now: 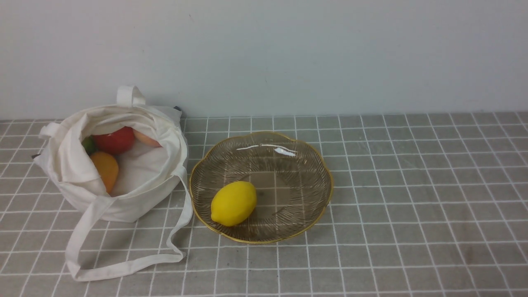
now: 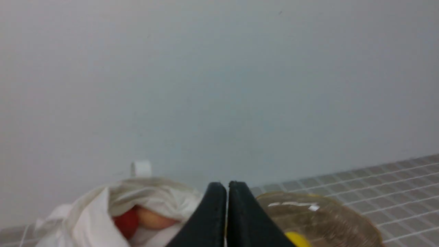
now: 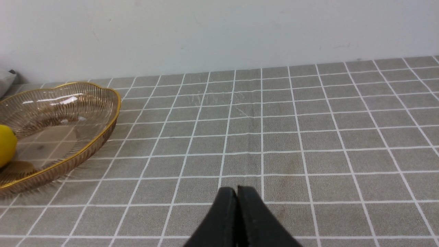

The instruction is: Take the fruit out of the bag on the grey coffee tablecloth and place them on the plate.

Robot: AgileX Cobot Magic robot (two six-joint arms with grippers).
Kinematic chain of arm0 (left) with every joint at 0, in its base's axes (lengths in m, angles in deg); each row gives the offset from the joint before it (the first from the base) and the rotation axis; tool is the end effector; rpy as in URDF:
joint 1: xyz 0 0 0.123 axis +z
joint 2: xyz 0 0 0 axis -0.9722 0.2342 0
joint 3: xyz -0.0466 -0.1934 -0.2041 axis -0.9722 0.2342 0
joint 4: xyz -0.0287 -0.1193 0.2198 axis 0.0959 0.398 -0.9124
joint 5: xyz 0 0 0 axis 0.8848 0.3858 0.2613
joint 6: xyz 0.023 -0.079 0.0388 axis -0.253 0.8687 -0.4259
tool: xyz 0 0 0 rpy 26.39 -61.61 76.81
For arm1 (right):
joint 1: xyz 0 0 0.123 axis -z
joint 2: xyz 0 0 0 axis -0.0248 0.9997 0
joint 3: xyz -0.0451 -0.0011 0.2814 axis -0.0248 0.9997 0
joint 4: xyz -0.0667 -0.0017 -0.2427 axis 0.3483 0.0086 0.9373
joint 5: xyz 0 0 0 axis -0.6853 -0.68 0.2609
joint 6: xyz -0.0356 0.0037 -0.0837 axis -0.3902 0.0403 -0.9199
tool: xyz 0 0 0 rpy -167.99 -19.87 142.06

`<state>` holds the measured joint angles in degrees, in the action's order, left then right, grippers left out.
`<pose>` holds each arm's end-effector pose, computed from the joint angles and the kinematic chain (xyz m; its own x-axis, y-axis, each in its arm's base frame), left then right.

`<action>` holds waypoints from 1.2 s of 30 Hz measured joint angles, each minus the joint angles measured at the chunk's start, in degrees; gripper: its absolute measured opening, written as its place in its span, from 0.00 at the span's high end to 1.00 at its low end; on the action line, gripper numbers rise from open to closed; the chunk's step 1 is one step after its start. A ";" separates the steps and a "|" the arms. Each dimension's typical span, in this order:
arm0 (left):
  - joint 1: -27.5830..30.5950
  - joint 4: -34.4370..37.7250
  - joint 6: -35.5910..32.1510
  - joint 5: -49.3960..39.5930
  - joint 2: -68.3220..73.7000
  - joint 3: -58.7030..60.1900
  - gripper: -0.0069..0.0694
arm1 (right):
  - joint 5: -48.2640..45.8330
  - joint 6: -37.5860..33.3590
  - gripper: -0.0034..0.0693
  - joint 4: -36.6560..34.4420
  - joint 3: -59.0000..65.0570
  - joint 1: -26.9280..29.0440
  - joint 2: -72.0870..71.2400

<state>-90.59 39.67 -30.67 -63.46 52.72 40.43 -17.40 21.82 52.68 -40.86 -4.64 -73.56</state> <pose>0.0332 -0.0084 0.2717 0.0408 -0.0037 -0.9992 0.2439 0.9698 0.0063 0.0528 0.0031 0.1721 -0.3000 0.0759 -0.9509 -0.0486 0.9943 0.0947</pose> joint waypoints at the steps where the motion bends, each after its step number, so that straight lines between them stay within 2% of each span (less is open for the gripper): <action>1: 2.42 0.00 -0.38 0.77 0.00 3.10 0.92 | 0.00 0.00 0.97 0.00 0.00 0.00 0.00; 6: 9.03 0.00 -0.60 1.35 0.00 12.67 0.92 | 0.00 0.00 0.97 0.00 0.00 0.00 0.00; 9: 10.23 0.00 -0.60 1.18 0.00 16.00 0.92 | 0.00 0.00 0.97 0.00 0.00 0.00 0.00; 15: 10.47 0.68 -0.55 -2.61 0.00 16.84 0.92 | 0.00 0.00 0.97 0.00 0.00 0.00 0.00; 36: 10.47 1.10 -0.54 -2.76 0.00 16.84 0.92 | 0.00 0.00 0.97 0.00 0.00 0.00 0.00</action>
<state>-80.12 40.77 -31.20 -66.21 52.72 57.27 -17.40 21.82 52.68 -40.86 -4.64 -73.56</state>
